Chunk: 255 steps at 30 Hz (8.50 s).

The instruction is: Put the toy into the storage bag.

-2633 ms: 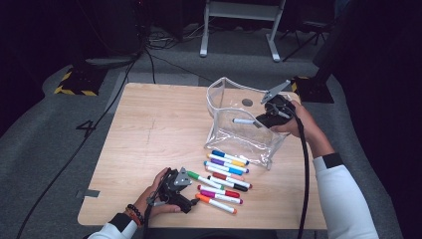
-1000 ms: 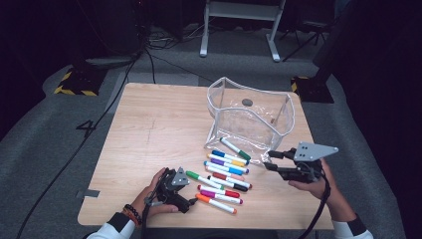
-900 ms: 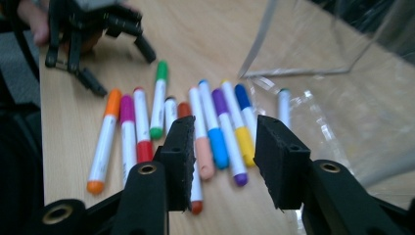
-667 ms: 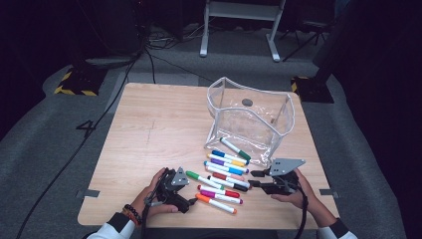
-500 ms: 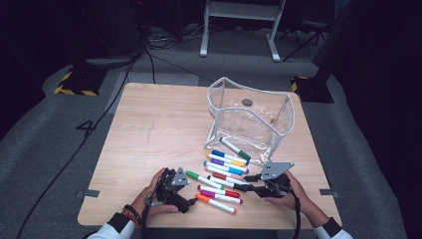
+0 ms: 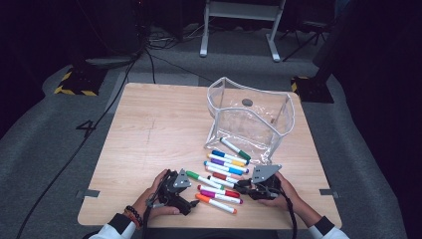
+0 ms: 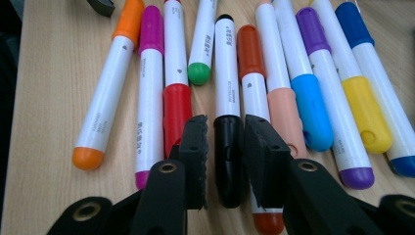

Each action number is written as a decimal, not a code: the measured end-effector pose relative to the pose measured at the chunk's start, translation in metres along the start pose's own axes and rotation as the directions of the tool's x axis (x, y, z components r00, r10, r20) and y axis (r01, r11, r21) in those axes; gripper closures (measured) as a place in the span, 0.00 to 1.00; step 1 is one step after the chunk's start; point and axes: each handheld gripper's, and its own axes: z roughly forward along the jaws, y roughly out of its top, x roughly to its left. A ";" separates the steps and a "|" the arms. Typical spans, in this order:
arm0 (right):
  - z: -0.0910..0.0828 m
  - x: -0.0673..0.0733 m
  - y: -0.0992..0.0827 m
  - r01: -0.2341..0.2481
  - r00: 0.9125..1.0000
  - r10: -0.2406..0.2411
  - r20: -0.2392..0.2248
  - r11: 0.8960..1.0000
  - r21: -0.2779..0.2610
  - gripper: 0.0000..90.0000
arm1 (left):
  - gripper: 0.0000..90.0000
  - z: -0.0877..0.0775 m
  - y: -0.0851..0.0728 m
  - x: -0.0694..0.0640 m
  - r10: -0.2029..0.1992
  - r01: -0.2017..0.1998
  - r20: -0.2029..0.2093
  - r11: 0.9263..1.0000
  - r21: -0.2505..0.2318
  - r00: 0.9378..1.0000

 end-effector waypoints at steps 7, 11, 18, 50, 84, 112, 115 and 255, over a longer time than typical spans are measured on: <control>0.009 -0.001 -0.001 0.004 1.000 -0.003 -0.005 1.000 0.023 0.79 | 0.01 0.000 0.000 0.000 0.002 -0.002 0.002 1.000 0.000 1.000; 0.014 -0.002 -0.001 0.007 1.000 -0.007 -0.012 0.999 0.034 0.80 | 0.01 0.000 0.000 0.000 0.001 -0.001 0.002 1.000 0.000 1.000; 0.018 -0.003 0.004 -0.004 1.000 0.005 -0.012 0.999 0.037 0.82 | 0.01 0.000 0.000 0.000 0.000 0.000 0.000 1.000 0.001 1.000; -0.051 -0.016 0.053 0.125 0.987 -0.112 0.118 0.986 -0.113 0.83 | 0.01 0.001 0.001 0.000 0.001 -0.001 -0.001 1.000 0.001 1.000; -0.125 -0.142 0.114 -0.038 0.936 0.073 0.344 0.994 -0.106 0.83 | 0.01 0.001 0.001 0.001 0.002 -0.002 0.002 1.000 0.002 1.000; -0.091 -0.154 0.108 -0.157 0.966 0.110 0.235 0.969 0.189 0.73 | 0.01 0.001 0.001 0.001 0.003 -0.003 0.002 1.000 0.002 1.000; -0.098 -0.153 0.107 -0.164 0.958 0.122 0.260 0.975 0.147 0.69 | 0.01 0.001 0.001 0.001 0.005 -0.005 0.003 1.000 0.000 1.000; -0.123 -0.037 0.109 0.181 0.973 -0.143 0.183 0.960 -0.215 0.82 | 0.01 -0.001 -0.001 -0.001 0.001 -0.001 0.000 1.000 0.005 1.000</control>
